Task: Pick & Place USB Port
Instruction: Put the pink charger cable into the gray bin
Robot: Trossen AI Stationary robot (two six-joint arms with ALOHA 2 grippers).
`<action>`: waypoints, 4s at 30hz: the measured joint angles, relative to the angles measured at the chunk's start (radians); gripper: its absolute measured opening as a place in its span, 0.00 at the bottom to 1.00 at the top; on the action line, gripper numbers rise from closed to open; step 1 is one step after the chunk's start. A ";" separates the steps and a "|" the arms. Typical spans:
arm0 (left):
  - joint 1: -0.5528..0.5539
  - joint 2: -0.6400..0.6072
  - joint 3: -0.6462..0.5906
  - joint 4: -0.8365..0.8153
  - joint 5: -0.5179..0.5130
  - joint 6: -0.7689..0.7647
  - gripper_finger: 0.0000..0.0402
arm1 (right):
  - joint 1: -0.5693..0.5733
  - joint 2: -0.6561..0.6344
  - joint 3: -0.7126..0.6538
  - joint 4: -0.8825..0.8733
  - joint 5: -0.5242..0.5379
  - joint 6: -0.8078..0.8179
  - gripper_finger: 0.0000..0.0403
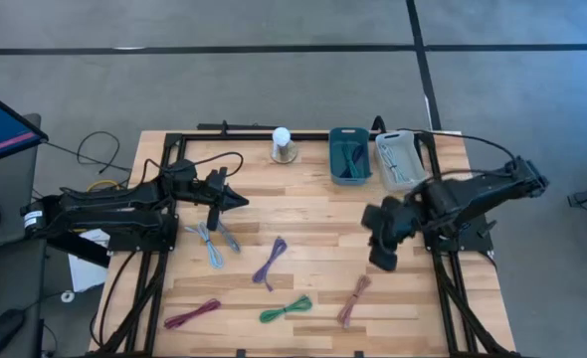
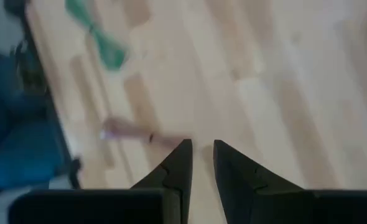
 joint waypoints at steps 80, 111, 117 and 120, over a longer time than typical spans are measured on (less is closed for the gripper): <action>0.000 0.000 0.000 0.014 0.000 0.109 0.03 | 0.139 0.568 -0.065 0.278 -0.208 -0.124 0.41; 0.000 0.000 0.000 0.014 0.000 0.109 0.03 | 0.144 0.566 -0.161 0.434 -0.235 -0.081 0.02; 0.000 0.000 0.000 0.014 0.000 0.109 0.03 | 0.144 0.567 -0.158 0.431 -0.235 -0.081 0.00; 0.000 0.000 0.000 0.014 0.000 0.109 0.03 | 0.142 0.568 -0.142 0.421 -0.235 -0.094 0.00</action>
